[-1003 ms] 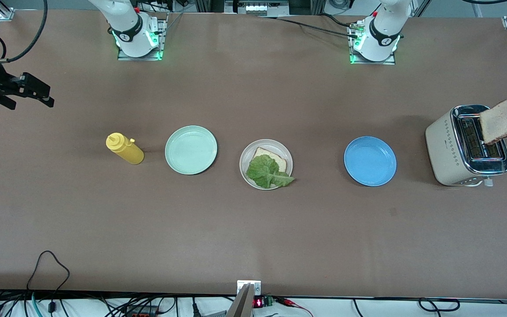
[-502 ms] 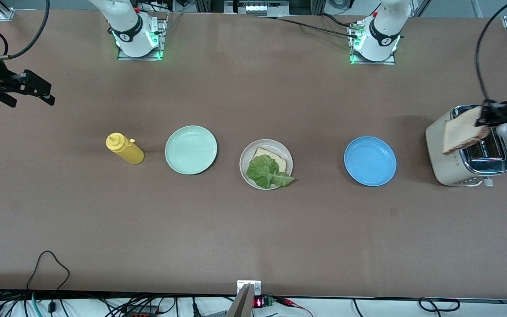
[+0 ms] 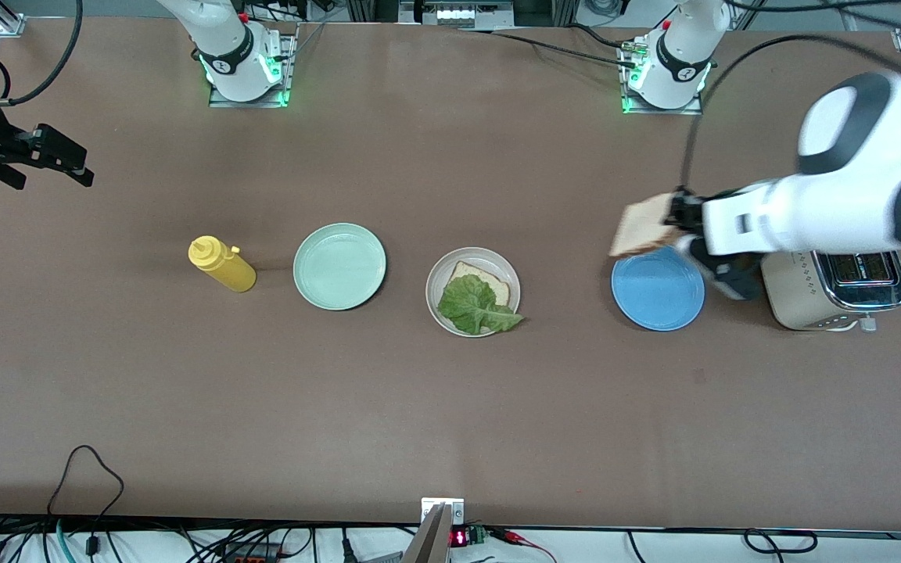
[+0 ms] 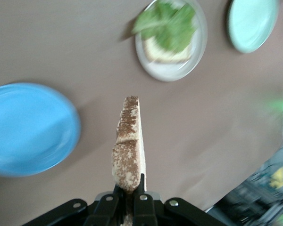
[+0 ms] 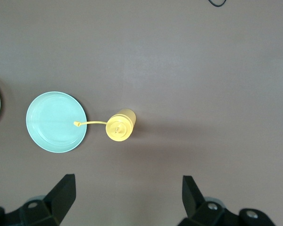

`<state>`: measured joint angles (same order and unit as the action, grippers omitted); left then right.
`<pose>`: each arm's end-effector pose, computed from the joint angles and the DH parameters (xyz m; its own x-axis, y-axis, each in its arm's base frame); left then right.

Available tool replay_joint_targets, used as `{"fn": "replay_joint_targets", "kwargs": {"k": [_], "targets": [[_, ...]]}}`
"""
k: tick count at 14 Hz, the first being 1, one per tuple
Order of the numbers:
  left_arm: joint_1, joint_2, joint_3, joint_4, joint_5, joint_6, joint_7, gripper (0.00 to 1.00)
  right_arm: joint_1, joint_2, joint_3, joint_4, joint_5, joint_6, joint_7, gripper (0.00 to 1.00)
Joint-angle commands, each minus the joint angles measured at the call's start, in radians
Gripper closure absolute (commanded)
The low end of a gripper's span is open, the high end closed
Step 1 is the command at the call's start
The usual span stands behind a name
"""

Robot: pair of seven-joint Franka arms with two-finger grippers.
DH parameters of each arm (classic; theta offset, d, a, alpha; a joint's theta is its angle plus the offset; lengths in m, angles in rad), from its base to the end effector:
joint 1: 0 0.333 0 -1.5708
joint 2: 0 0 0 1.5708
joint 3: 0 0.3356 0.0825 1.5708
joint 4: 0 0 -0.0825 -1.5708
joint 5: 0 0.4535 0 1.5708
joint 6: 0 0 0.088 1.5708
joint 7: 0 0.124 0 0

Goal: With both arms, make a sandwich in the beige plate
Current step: 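Carry the bread slice with the left gripper over the beige plate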

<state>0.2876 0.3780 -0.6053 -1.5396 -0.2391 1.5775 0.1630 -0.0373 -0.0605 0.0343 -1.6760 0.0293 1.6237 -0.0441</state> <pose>0.6631 -0.2002 0.4421 0.8647 -0.4625 -0.1958 -0.3337 -0.8205 0.4642 0.6078 0.0022 0.6119 0.9992 0.0395 0.0093 0.0397 -0.9989 -0.0268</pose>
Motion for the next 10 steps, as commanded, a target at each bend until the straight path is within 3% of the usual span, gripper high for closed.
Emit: {"fn": "replay_joint_targets", "kwargs": {"k": [1, 3, 5, 7, 10], "targets": [[-0.063, 0.105, -0.001, 0.032, -0.151, 0.131, -0.089, 0.97, -0.012, -0.007, 0.013, -0.005, -0.014, -0.015, 0.015, 0.00], [-0.074, 0.192, -0.001, 0.029, -0.303, 0.244, -0.073, 0.97, 0.000, -0.008, 0.016, -0.005, -0.043, -0.011, 0.015, 0.00], [-0.117, 0.254, -0.001, 0.030, -0.374, 0.355, -0.044, 0.97, 0.005, -0.007, 0.019, -0.004, -0.069, -0.011, 0.013, 0.00], [-0.157, 0.315, 0.001, 0.024, -0.491, 0.429, 0.076, 0.97, 0.005, -0.007, 0.025, -0.002, -0.092, -0.011, 0.018, 0.00], [-0.180, 0.384, 0.001, 0.004, -0.505, 0.528, 0.194, 0.98, -0.012, -0.005, 0.024, -0.001, -0.051, -0.002, 0.020, 0.00]]}}
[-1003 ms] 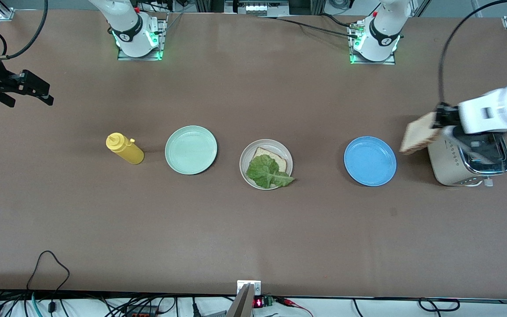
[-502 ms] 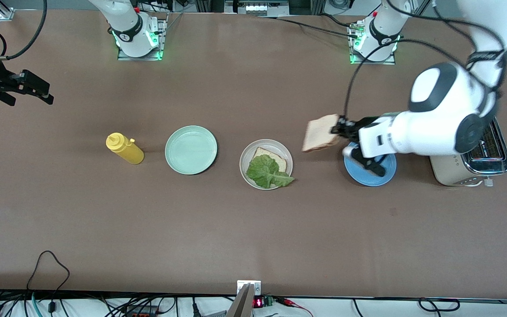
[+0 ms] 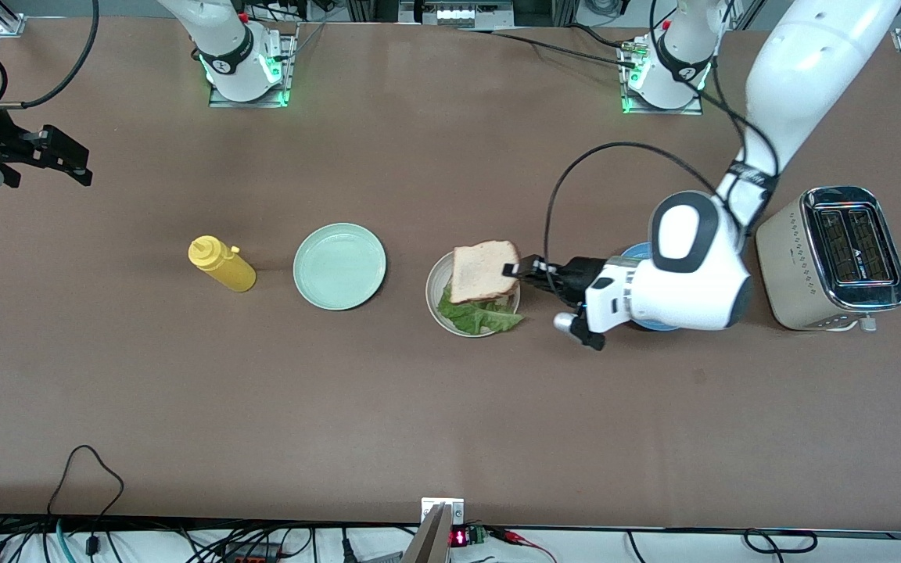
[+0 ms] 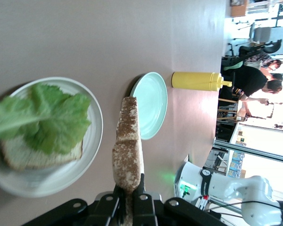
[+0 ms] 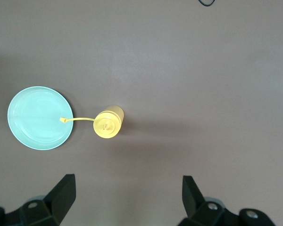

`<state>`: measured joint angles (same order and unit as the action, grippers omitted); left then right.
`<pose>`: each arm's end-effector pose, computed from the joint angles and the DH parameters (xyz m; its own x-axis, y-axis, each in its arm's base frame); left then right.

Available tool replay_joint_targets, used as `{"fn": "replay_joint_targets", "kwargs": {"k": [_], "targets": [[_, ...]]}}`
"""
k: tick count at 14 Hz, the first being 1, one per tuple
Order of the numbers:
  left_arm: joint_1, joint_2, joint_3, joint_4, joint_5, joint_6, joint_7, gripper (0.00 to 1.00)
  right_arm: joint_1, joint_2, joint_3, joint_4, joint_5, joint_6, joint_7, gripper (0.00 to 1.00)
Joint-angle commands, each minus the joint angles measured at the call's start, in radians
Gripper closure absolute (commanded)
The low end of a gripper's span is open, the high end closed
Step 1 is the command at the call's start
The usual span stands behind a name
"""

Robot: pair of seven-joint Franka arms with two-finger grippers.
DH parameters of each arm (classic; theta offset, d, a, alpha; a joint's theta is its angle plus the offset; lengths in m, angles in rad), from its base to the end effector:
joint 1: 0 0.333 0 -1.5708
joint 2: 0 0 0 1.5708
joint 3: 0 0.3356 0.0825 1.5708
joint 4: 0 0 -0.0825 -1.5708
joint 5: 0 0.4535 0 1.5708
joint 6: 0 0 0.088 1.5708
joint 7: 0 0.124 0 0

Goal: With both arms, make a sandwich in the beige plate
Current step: 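Lower the bread slice onto the lettuce and open the left gripper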

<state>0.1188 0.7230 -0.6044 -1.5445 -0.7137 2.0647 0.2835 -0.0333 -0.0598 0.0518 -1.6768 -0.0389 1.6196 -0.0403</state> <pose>0.6934 -0.3380 0.2710 0.9542 -0.2901 -0.0732 -0.0987 -0.5363 0.8382 0.6074 0.0074 0.6107 0.9982 0.0605 0.0008 0.0605 -0.9973 0.0420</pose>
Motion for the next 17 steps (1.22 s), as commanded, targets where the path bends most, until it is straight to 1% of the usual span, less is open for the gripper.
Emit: {"fn": "replay_joint_targets", "kwargs": {"k": [1, 3, 7, 10, 11, 12, 13, 14, 17], "targets": [[-0.024, 0.053, 0.000, 0.004, -0.032, 0.073, 0.098, 0.98, -0.022, -0.006, 0.007, 0.000, 0.037, 0.003, 0.014, 0.00], [-0.027, 0.076, 0.000, -0.022, -0.032, 0.124, 0.133, 0.98, -0.022, -0.006, 0.007, 0.000, 0.042, 0.006, 0.014, 0.00], [-0.019, 0.110, 0.000, -0.083, -0.033, 0.185, 0.239, 0.97, -0.016, -0.006, 0.007, 0.003, 0.040, 0.020, 0.014, 0.00], [-0.015, 0.133, 0.002, -0.094, -0.033, 0.209, 0.302, 0.97, -0.016, -0.005, 0.007, 0.002, 0.037, 0.025, 0.013, 0.00], [-0.015, 0.134, 0.006, -0.094, -0.033, 0.210, 0.315, 0.92, -0.016, -0.005, 0.007, 0.003, 0.037, 0.023, 0.011, 0.00], [-0.013, 0.136, 0.009, -0.094, -0.033, 0.210, 0.315, 0.74, -0.014, -0.003, 0.008, 0.003, 0.036, 0.022, 0.008, 0.00], [-0.011, 0.134, 0.014, -0.094, -0.027, 0.209, 0.318, 0.06, -0.013, -0.003, 0.008, 0.003, 0.036, 0.023, 0.011, 0.00], [-0.008, 0.133, 0.017, -0.094, -0.026, 0.204, 0.322, 0.00, -0.013, -0.002, 0.008, 0.005, 0.036, 0.026, 0.013, 0.00], [-0.001, 0.092, 0.040, -0.094, 0.002, 0.177, 0.319, 0.00, -0.013, 0.001, 0.008, 0.009, 0.033, 0.029, 0.011, 0.00]]}}
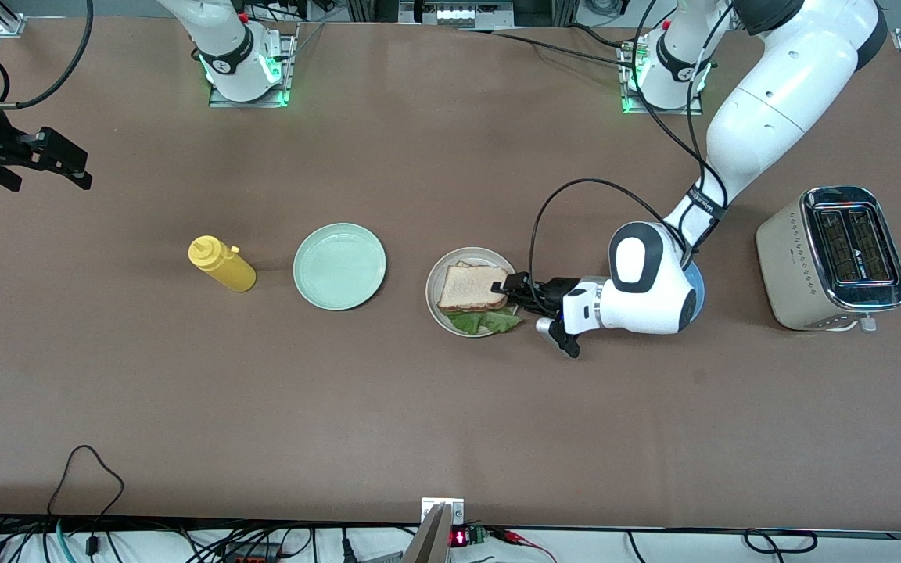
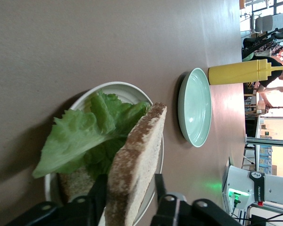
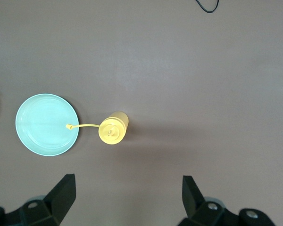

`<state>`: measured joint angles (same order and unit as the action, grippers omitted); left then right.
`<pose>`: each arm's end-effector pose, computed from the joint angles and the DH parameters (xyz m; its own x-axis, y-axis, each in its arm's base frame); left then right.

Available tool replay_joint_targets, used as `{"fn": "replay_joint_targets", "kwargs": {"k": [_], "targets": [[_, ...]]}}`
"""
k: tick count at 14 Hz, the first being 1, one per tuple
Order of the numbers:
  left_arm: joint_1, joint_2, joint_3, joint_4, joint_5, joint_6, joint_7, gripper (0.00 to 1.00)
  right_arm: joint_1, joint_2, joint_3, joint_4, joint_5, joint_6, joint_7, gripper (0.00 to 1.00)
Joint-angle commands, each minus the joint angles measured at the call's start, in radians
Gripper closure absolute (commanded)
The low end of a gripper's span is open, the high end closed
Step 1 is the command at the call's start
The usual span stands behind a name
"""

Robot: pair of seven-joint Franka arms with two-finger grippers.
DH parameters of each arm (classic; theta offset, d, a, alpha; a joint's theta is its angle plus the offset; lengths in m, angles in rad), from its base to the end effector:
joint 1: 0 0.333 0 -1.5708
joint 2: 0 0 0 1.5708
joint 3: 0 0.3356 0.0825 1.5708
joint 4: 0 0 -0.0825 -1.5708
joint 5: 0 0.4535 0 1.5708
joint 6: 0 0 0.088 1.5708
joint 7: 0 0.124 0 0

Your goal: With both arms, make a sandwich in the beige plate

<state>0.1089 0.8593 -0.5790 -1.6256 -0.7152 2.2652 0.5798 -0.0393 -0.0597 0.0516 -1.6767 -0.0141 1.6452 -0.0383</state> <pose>0.6739 -0.3249 0.1416 0.9430 -0.3259 0.0673 -0.2408 -0.5289 0.8138 0.6106 0.0067 0.6129 0.9983 0.0516 0.0274 0.0511 -0.9985 0.0182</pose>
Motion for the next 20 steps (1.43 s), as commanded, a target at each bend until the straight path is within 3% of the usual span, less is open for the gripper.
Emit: {"fn": "replay_joint_targets", "kwargs": {"k": [1, 8, 14, 17, 20], "targets": [[0.011, -0.058, 0.015, -0.013, 0.041, -0.041, 0.023, 0.00, -0.007, 0.001, 0.008, 0.009, 0.009, 0.005, 0.011, 0.00], [0.083, -0.196, 0.024, -0.013, 0.351, -0.220, -0.024, 0.00, -0.007, -0.003, 0.008, 0.017, 0.014, 0.001, 0.011, 0.00], [0.112, -0.406, 0.024, 0.013, 0.681, -0.461, -0.260, 0.00, -0.008, -0.005, 0.007, 0.022, 0.013, 0.005, 0.006, 0.00], [0.112, -0.465, 0.024, 0.076, 0.840, -0.611, -0.305, 0.00, -0.004, -0.006, 0.010, 0.025, 0.013, 0.001, 0.009, 0.00], [0.112, -0.471, 0.025, 0.206, 0.963, -0.769, -0.305, 0.00, -0.001, -0.006, 0.008, 0.025, 0.013, 0.004, 0.009, 0.00]]}}
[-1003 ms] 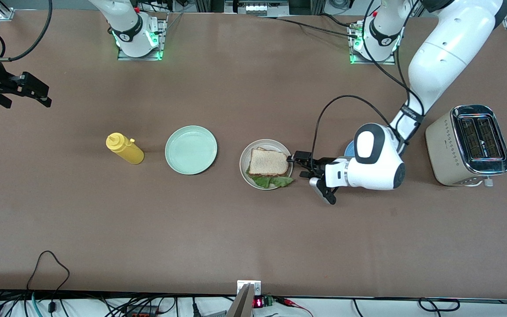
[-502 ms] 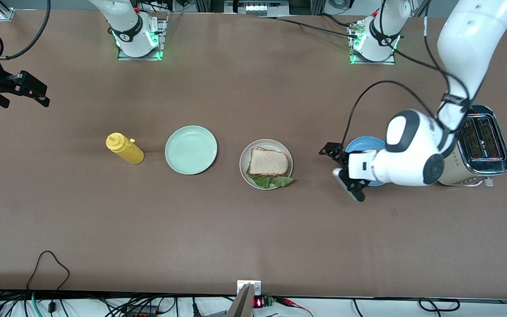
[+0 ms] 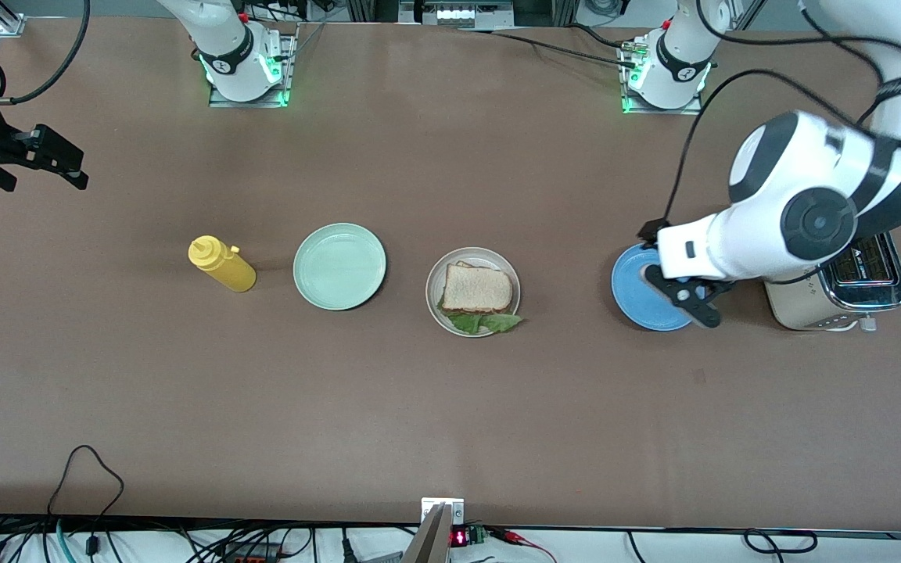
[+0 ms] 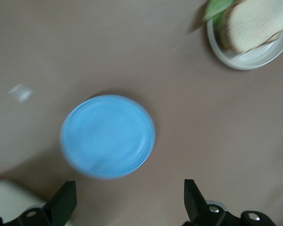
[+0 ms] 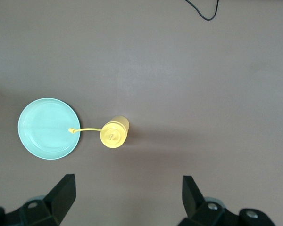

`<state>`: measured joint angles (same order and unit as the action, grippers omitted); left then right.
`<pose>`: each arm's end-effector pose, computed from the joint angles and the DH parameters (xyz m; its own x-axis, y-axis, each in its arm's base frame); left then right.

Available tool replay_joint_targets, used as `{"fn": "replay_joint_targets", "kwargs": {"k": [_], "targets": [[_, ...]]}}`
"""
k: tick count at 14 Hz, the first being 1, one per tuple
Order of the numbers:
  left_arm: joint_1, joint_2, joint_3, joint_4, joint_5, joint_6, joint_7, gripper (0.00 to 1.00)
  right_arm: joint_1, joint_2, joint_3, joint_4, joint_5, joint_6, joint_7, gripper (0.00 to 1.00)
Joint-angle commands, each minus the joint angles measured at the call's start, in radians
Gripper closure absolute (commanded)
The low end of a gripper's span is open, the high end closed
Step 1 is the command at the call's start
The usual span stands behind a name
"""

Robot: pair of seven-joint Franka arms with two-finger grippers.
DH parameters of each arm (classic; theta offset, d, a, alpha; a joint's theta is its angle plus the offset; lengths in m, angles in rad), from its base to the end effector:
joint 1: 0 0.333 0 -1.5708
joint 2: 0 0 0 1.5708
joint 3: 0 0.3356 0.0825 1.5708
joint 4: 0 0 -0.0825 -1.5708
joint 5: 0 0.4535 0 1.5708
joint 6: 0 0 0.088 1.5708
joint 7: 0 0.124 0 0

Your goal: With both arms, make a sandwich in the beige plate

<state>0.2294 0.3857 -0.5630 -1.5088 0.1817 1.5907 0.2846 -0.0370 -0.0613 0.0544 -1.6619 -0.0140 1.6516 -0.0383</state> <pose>0.6831 -0.1654 0.4361 0.7780 -0.5872 -0.2236 -0.5825 -0.8074 0.0934 0.6117 0.0099 0.6226 0.9971 0.0568 0.0502 0.0559 -0.9982 0.0193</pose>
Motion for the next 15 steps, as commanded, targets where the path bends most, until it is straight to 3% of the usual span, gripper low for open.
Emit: {"fn": "replay_joint_targets", "kwargs": {"k": [1, 2, 5, 8, 11, 15], "targets": [[-0.005, 0.004, 0.015, 0.131, 0.079, -0.124, -0.010, 0.00, -0.004, -0.005, 0.004, 0.010, 0.012, -0.003, 0.009, 0.00], [-0.016, -0.022, 0.061, 0.136, 0.070, -0.123, -0.010, 0.00, -0.004, -0.005, 0.004, 0.010, 0.012, -0.001, 0.009, 0.00], [-0.189, -0.151, 0.324, 0.098, -0.049, -0.113, -0.146, 0.00, -0.004, -0.005, 0.005, 0.017, 0.006, 0.001, 0.009, 0.00], [-0.289, -0.275, 0.492, -0.028, -0.143, -0.056, -0.341, 0.00, -0.004, -0.005, 0.005, 0.017, 0.006, 0.001, 0.009, 0.00], [-0.294, -0.424, 0.538, -0.244, -0.145, 0.177, -0.334, 0.00, -0.003, 0.000, 0.005, 0.017, 0.009, 0.004, 0.011, 0.00], [-0.318, -0.450, 0.558, -0.268, -0.143, 0.181, -0.207, 0.00, 0.006, 0.003, 0.007, 0.017, 0.012, 0.023, 0.011, 0.00]]}}
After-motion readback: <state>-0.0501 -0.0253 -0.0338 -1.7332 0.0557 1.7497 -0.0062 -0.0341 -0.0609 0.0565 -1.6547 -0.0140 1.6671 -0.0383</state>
